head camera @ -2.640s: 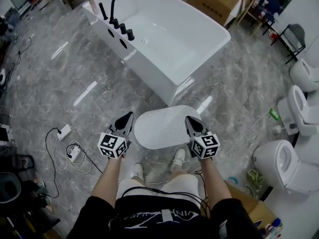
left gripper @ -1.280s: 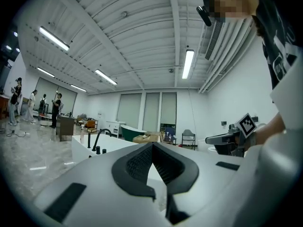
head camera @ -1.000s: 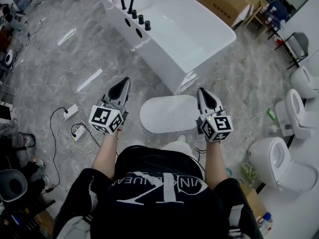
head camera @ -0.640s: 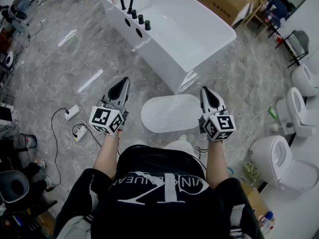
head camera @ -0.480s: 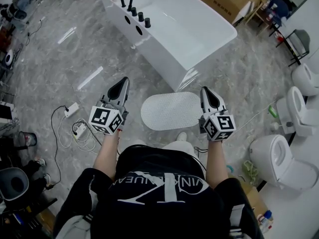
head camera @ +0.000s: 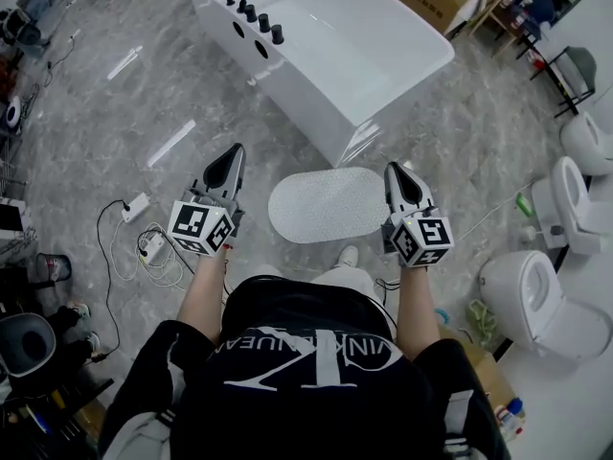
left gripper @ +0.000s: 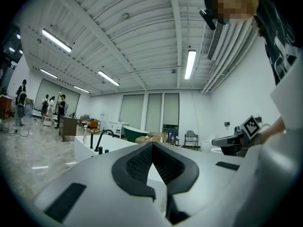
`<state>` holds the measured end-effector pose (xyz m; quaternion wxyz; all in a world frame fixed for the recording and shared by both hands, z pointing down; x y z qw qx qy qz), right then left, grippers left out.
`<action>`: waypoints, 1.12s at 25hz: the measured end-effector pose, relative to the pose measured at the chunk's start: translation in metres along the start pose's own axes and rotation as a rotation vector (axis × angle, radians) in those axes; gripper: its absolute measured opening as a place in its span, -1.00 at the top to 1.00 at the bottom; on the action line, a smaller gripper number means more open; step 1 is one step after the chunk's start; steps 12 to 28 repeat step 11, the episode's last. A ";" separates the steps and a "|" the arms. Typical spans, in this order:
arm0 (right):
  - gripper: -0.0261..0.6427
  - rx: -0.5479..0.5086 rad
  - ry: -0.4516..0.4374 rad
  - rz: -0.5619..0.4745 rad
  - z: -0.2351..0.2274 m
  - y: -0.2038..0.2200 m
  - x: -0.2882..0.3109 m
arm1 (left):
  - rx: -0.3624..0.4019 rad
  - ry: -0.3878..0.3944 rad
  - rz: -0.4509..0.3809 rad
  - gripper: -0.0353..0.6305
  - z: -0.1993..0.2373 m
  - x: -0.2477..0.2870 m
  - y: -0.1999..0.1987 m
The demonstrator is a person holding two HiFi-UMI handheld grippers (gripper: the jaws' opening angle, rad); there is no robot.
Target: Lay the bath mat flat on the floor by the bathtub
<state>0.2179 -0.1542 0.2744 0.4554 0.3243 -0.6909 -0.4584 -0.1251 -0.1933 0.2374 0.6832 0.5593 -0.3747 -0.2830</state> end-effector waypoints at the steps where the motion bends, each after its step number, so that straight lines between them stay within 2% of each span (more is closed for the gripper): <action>1: 0.84 0.005 0.001 -0.001 -0.001 0.000 0.000 | 0.001 0.000 0.002 0.85 0.000 0.001 0.000; 28: 0.84 0.027 -0.010 0.009 -0.008 0.008 0.004 | 0.000 -0.010 0.015 0.85 -0.002 0.009 0.005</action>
Point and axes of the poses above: the fingertips, and each gripper's own axes: x forward along the fingers, z to its left, y out of its underside, the point moved 5 cm from there along -x, backward along the fingers, and after that the axes turned 9 degrees about z, right-handed, at the moved point
